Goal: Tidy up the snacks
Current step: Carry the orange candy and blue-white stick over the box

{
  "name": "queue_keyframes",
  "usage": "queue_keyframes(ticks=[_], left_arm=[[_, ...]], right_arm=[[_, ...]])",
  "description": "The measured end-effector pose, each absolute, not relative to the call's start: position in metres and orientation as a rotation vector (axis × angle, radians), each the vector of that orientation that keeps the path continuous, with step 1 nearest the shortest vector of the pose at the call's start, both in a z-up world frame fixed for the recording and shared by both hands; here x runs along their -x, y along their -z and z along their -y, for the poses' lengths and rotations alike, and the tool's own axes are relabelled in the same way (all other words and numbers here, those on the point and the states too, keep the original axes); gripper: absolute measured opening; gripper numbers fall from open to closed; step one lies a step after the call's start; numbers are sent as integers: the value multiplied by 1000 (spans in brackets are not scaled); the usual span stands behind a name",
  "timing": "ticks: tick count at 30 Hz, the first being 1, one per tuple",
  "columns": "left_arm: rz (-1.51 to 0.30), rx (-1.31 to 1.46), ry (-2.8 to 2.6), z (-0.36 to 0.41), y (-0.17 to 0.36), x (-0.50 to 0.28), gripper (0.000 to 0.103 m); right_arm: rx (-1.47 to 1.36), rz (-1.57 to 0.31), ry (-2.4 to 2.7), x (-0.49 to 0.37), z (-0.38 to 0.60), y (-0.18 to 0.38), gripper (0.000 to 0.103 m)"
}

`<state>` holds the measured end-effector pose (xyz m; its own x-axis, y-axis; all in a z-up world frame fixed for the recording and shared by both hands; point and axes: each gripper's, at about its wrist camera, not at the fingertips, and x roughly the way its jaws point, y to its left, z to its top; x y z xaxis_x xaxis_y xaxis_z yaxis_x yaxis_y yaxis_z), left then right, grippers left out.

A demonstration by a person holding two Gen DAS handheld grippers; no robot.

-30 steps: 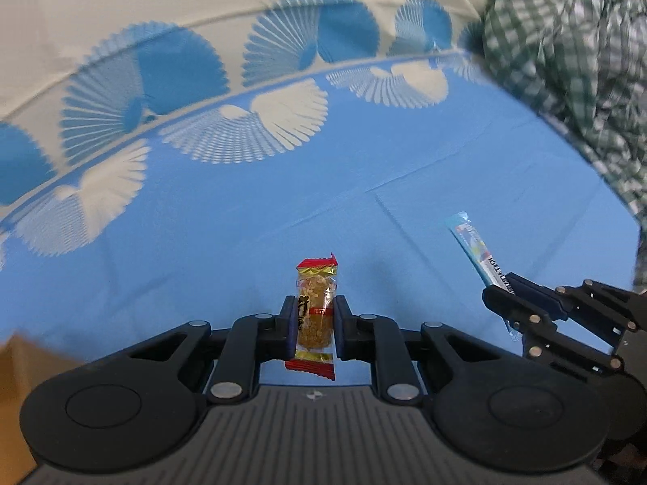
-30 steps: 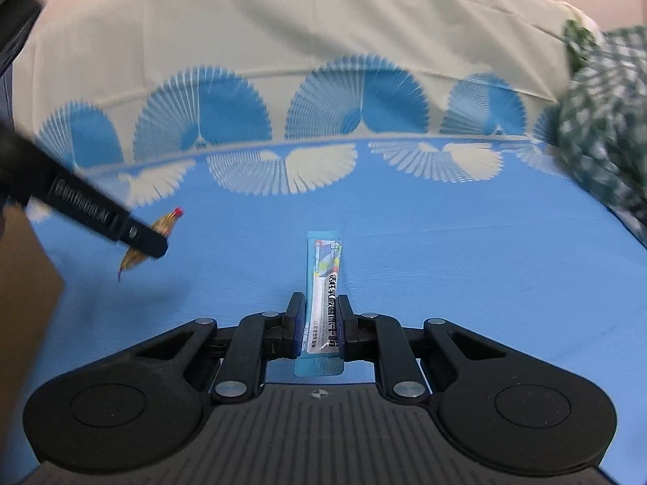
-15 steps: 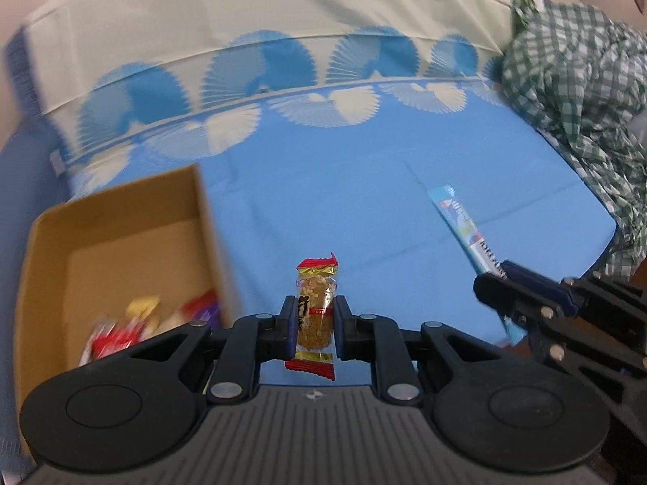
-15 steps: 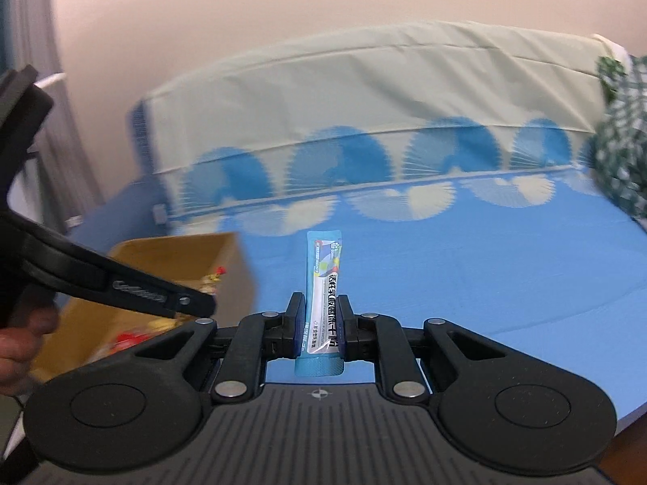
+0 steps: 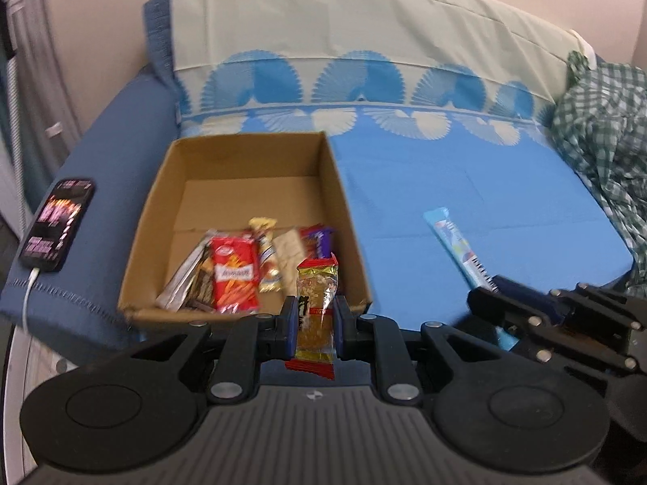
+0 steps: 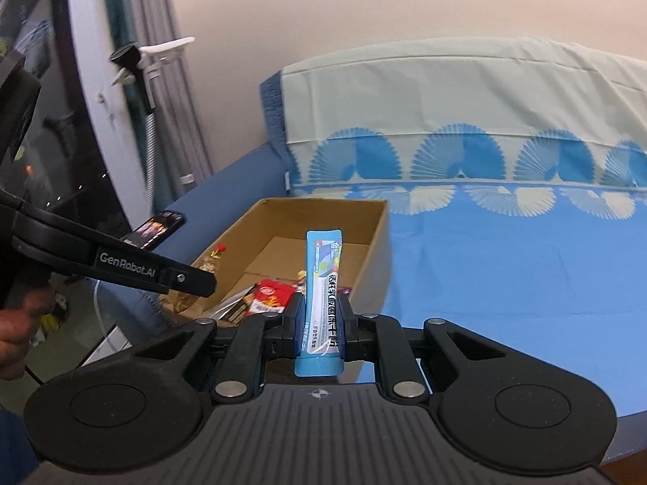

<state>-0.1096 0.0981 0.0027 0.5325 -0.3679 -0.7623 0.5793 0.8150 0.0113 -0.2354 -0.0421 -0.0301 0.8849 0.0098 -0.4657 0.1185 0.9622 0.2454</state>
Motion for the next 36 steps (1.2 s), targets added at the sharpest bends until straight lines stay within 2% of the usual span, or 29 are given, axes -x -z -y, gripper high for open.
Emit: queue_keyframes(ticks=[17, 36], left_arm=[[-823, -241, 513, -131, -3, 108, 19], [-851, -223, 444, -124, -3, 22, 19]], right_arm=[[-198, -488, 30, 238, 13, 22, 16], [-149, -562, 0, 158, 8, 22, 17]])
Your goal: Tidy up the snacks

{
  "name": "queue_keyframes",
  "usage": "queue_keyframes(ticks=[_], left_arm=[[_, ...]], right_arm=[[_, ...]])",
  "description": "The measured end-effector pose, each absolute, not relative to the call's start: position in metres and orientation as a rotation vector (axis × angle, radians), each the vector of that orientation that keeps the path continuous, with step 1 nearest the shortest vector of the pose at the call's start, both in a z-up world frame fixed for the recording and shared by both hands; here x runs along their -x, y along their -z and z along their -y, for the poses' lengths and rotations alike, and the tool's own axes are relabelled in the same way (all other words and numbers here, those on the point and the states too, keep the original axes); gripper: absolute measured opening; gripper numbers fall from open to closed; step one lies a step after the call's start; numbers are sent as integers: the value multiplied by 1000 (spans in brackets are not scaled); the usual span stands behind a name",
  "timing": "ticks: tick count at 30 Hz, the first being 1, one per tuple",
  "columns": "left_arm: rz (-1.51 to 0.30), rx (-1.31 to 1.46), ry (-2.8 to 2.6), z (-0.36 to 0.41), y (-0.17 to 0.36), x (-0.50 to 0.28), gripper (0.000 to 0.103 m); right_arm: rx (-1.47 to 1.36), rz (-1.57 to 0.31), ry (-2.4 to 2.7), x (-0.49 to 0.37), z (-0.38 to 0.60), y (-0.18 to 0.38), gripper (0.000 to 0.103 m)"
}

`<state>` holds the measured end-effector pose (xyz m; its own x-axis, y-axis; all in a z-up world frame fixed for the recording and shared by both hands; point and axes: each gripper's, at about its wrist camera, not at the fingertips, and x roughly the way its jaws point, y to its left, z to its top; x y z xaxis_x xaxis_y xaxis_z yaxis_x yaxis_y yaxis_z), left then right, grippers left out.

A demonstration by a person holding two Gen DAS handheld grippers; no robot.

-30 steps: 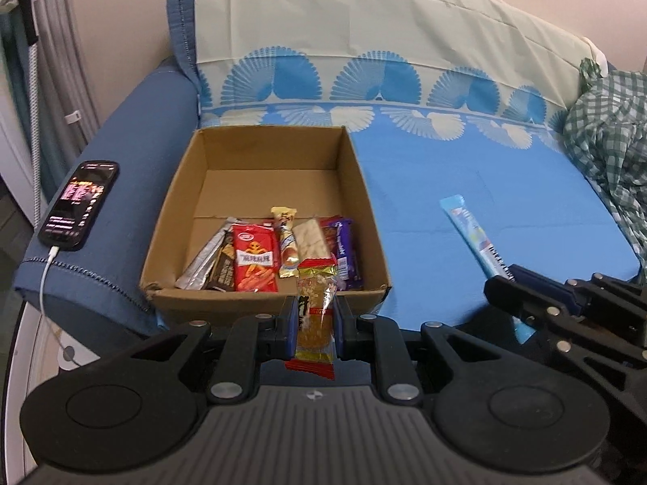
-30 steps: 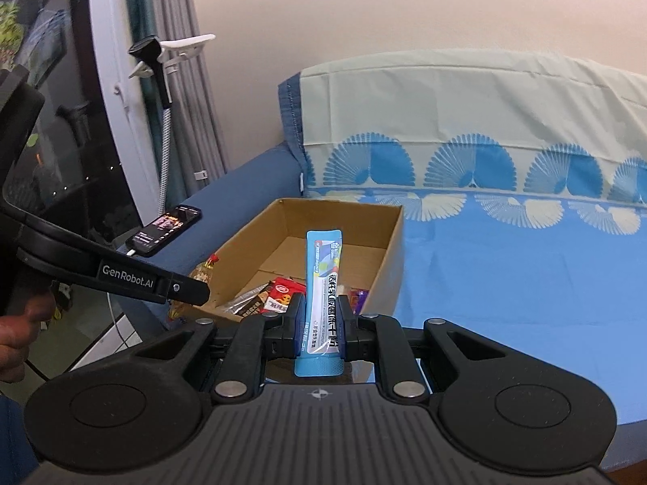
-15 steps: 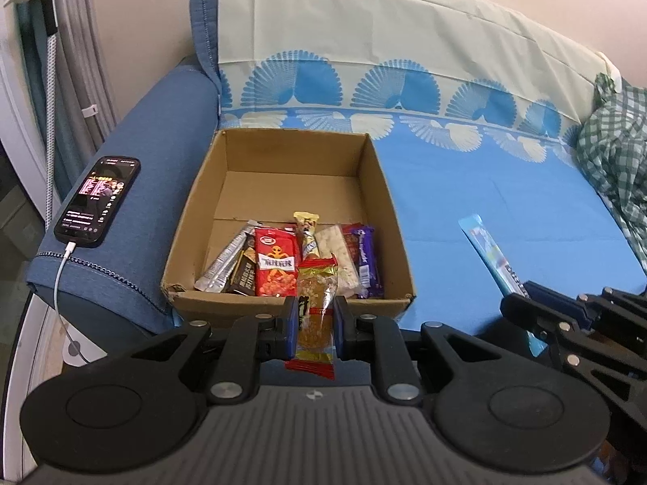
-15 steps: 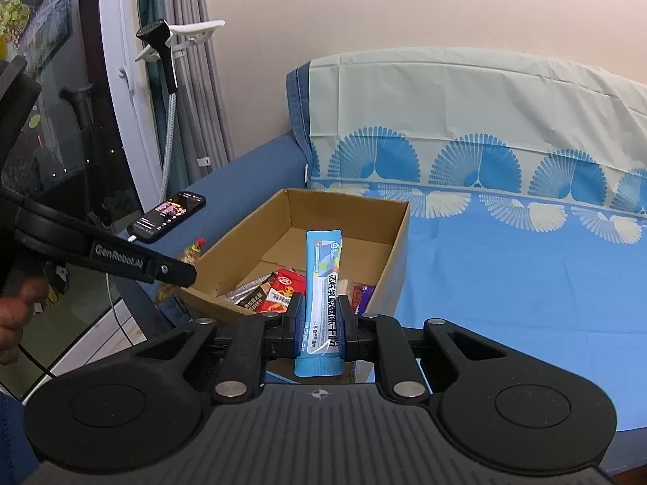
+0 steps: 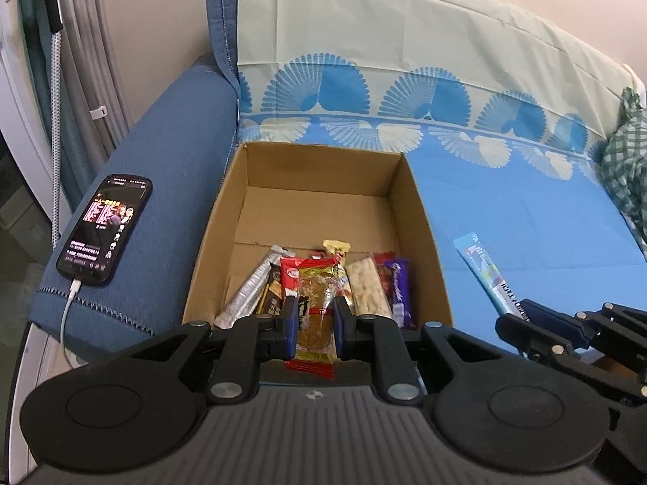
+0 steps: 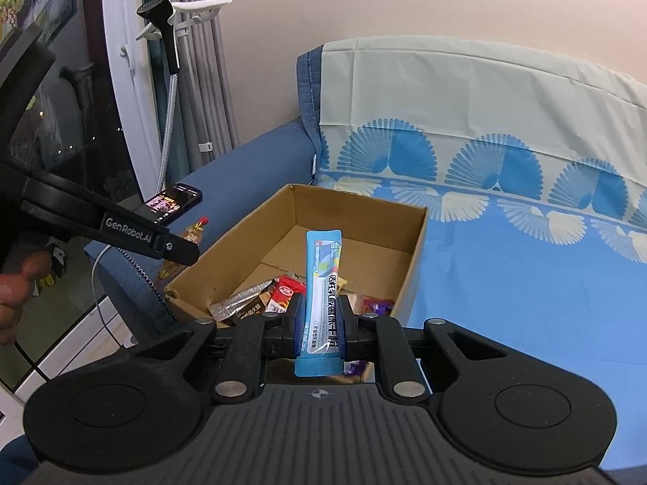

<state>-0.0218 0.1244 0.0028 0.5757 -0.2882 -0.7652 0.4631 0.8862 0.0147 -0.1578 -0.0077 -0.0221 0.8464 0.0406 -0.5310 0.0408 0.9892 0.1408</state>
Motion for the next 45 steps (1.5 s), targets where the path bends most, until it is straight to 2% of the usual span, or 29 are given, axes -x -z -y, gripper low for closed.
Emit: queue_keyframes(ticks=[17, 31, 34, 35, 36, 37, 38, 39, 42, 45], left_arm=[[-967, -275, 361, -104, 57, -90, 19], [-1068, -340, 325, -88, 107, -140, 19], [-1084, -357, 314, -85, 116, -147, 20], [-1089, -364, 310, -85, 118, -148, 28], [-1097, -371, 305, -85, 120, -150, 55], [-1099, -371, 300, -86, 120, -150, 73], [-1088, -363, 293, -88, 117, -149, 100], [-1061, -350, 292, -90, 113, -146, 103], [-1026, -372, 303, -95, 102, -132, 103], [-1016, -389, 299, -101, 93, -112, 103]], right_arm=[[-170, -673, -2, 48, 20, 59, 17], [-194, -773, -5, -10, 29, 107, 17], [-196, -787, -5, -18, 29, 114, 21], [-205, -794, -12, -21, 30, 116, 22], [-219, -805, -15, -24, 31, 118, 37], [-236, -817, -18, -26, 33, 118, 49], [-252, -822, -12, -27, 34, 118, 67], [-262, -819, -2, -26, 36, 116, 78], [-247, -800, 14, -17, 36, 107, 89], [-236, -794, 23, 2, 31, 99, 92]])
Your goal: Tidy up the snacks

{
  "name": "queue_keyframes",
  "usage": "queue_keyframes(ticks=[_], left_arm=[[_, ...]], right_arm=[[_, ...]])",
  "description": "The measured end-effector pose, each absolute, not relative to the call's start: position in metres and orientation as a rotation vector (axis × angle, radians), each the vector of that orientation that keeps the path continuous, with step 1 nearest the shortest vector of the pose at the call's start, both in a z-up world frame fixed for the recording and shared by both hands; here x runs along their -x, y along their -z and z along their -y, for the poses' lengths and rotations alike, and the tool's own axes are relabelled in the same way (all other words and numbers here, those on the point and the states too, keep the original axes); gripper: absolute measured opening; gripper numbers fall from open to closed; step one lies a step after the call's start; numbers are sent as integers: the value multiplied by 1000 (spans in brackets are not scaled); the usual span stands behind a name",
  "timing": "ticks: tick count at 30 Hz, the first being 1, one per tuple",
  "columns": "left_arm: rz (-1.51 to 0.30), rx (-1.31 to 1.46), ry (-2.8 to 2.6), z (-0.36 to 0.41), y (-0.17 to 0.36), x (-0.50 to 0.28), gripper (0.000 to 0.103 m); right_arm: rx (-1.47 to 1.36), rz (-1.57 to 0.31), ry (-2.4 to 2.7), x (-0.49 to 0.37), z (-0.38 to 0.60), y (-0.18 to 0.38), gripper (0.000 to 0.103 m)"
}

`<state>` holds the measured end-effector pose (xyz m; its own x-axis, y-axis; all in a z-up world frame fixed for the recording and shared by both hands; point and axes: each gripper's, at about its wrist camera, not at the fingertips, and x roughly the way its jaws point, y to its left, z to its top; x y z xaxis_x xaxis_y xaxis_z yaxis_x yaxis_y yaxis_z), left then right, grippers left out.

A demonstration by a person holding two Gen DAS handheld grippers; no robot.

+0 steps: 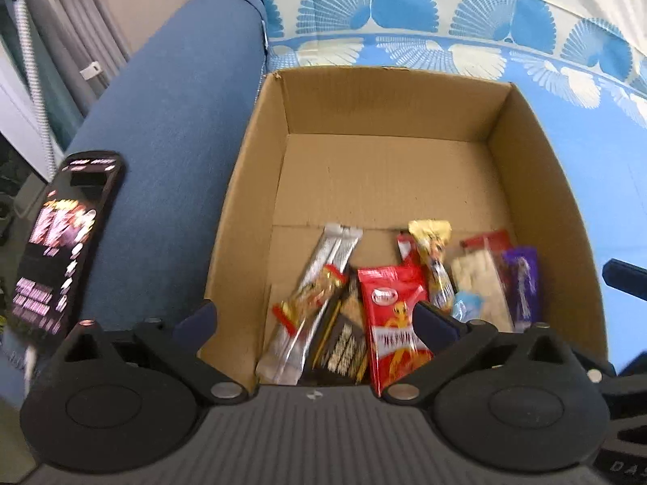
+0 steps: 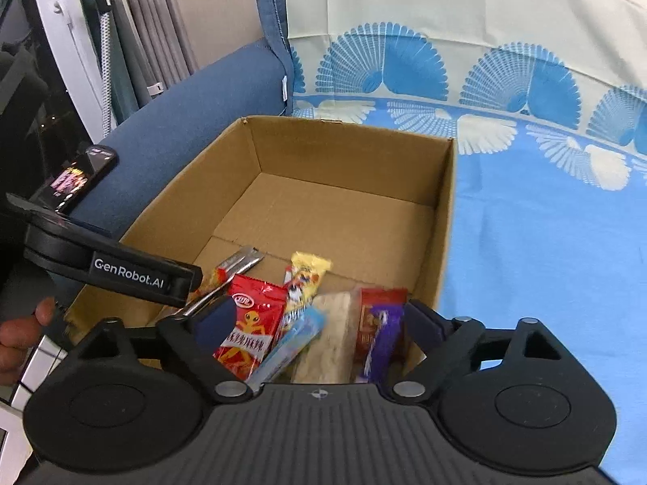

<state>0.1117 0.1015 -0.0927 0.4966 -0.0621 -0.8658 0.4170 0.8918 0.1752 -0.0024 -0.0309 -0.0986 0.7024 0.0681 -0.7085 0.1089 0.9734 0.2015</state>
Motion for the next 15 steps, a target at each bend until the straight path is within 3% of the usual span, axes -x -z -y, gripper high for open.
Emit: queue_keyframes(ticks=[15], left_arm=[[-890, -310, 264, -135, 35, 23, 103]], right_arm=[[-204, -651, 143, 139, -10, 48, 102]])
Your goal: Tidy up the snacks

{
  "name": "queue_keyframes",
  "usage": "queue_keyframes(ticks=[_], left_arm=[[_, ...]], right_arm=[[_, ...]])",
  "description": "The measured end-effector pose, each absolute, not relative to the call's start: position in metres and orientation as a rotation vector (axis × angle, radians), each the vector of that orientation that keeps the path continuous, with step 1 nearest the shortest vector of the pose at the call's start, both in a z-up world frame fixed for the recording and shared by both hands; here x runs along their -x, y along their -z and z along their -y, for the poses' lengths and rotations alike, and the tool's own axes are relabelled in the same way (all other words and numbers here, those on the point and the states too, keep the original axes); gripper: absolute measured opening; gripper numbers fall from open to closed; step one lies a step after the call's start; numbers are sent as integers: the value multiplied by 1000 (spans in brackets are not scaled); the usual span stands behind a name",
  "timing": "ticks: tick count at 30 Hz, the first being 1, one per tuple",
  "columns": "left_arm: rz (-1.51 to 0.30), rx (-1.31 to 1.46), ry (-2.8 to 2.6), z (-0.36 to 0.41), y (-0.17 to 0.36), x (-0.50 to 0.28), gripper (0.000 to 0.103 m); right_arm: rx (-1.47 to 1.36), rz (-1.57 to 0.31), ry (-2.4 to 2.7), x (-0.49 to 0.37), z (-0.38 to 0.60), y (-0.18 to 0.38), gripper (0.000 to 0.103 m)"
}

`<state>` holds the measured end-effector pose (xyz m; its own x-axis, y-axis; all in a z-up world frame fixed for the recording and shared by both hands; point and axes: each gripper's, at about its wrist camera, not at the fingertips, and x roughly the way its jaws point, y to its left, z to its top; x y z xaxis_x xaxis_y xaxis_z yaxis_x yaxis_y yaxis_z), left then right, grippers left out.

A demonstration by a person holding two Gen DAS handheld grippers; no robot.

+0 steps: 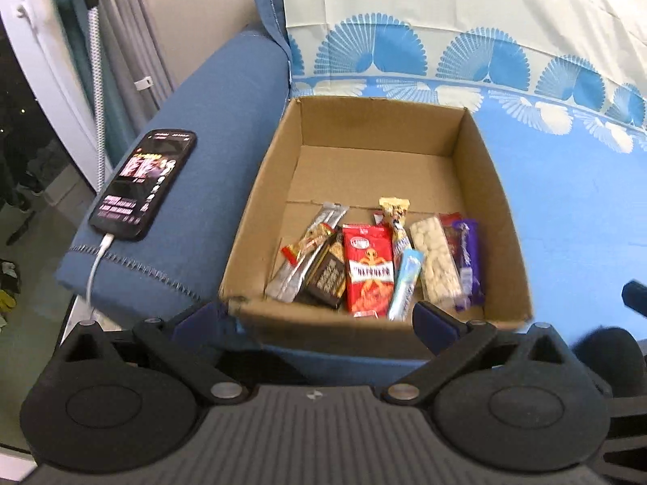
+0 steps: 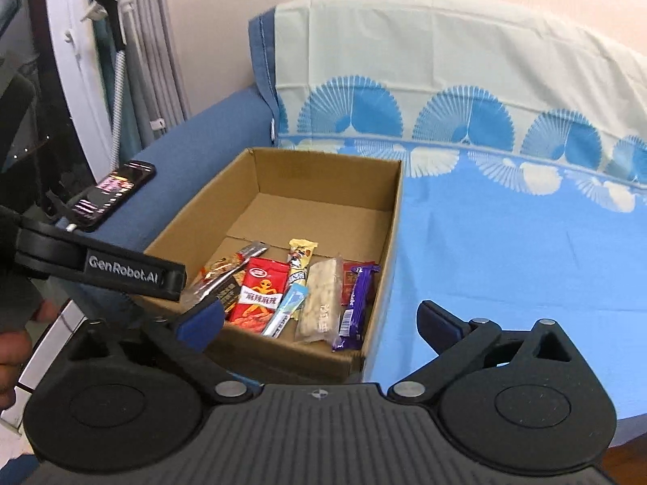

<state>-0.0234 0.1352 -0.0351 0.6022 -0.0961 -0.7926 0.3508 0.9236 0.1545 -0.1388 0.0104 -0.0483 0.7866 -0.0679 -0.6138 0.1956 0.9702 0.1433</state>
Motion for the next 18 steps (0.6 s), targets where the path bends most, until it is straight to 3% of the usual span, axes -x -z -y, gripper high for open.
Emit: queue_keyframes(ticks=[18], left_arm=[[-727, -295, 205, -168, 7, 112, 103]], right_arm=[[-133, -492, 122, 222, -34, 17, 102]])
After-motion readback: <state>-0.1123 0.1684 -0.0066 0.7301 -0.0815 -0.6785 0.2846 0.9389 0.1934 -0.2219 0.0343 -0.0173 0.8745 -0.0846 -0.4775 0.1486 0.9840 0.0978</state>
